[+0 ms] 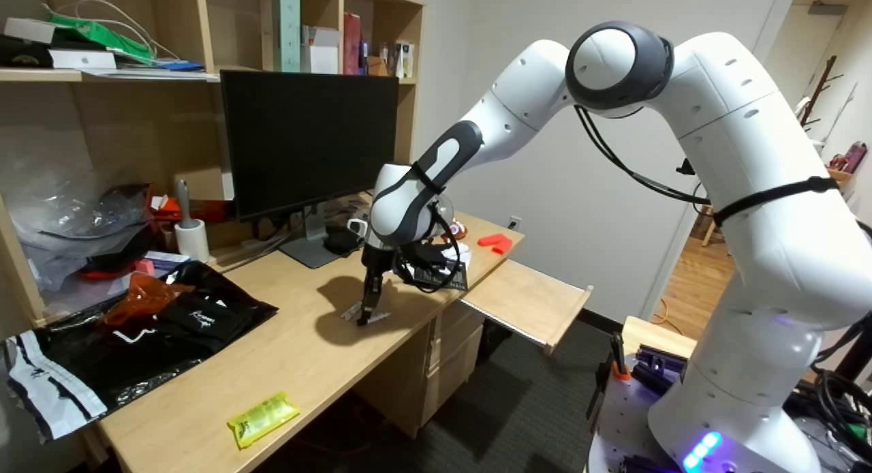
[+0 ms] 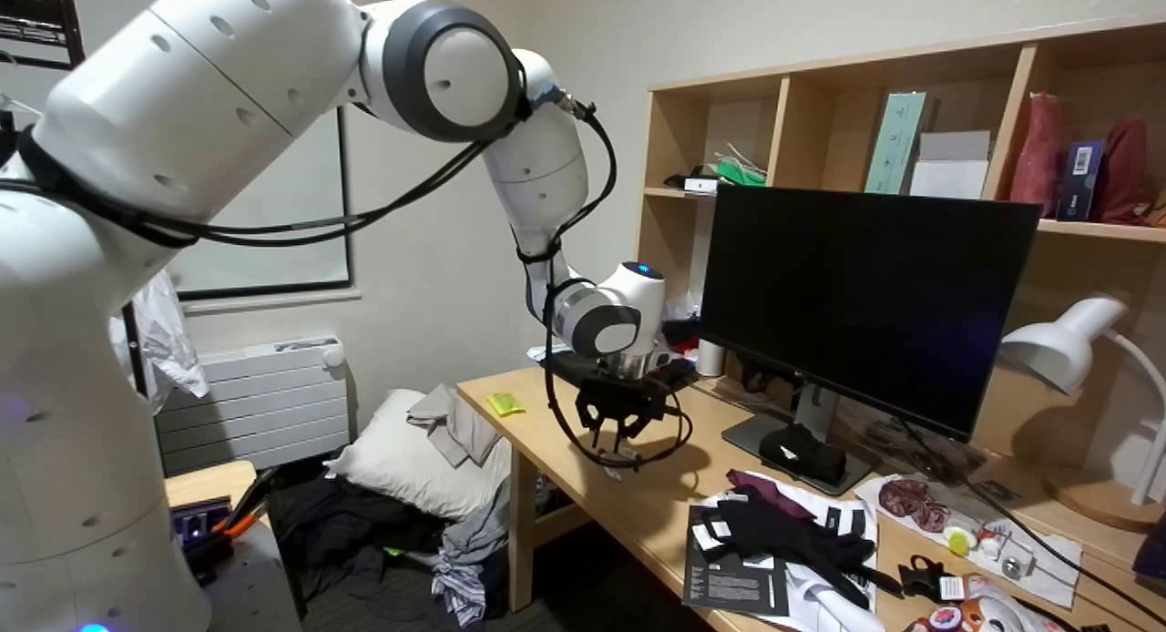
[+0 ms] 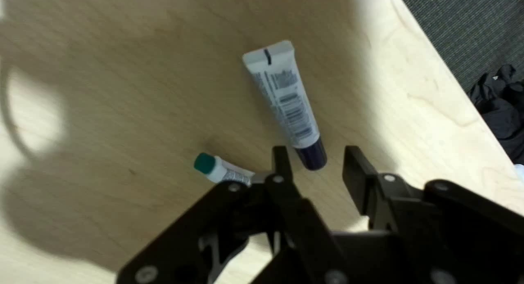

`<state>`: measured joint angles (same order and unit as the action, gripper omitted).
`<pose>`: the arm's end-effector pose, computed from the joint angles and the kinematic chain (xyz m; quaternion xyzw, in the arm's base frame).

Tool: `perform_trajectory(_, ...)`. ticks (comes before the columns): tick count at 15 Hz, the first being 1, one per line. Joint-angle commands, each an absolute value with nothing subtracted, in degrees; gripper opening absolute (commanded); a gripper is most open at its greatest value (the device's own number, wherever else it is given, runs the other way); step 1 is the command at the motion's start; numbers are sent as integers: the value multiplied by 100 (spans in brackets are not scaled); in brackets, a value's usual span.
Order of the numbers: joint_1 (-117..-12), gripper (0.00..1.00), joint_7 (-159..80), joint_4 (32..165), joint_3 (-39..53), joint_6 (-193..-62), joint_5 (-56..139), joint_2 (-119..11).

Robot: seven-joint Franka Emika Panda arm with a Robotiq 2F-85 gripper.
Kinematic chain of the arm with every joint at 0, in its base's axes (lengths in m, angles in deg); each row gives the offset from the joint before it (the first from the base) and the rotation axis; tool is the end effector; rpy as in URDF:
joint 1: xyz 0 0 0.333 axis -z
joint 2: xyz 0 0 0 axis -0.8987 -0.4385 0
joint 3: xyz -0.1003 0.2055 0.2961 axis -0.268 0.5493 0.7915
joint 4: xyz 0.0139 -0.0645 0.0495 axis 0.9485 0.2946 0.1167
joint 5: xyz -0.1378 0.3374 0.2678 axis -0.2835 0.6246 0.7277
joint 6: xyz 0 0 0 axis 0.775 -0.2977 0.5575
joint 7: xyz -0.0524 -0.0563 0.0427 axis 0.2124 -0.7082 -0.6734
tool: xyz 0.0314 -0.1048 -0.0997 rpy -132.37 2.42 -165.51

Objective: Move the two tubes from the pullout table to the top of the desk

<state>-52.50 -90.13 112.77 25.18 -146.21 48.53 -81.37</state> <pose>0.7067 0.0301 0.0694 -0.9319 -0.3473 -0.0648 0.0822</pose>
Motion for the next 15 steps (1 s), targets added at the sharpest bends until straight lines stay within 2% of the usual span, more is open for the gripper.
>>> perform_trajectory(1,-5040,70,-9151,11288,2666,-14651,4911,-8153)
perform_trajectory(5,-4964,95,-9118,11450,2710,-14689,4941,-7963)
perform_trajectory(6,-4934,99,-9104,11526,2740,-14664,4964,-7858)
perform_trajectory(9,-4900,100,-8793,11847,2722,-14379,5145,-7354)
perform_trajectory(15,-5178,100,-7825,12724,2006,-13497,5030,-6073)
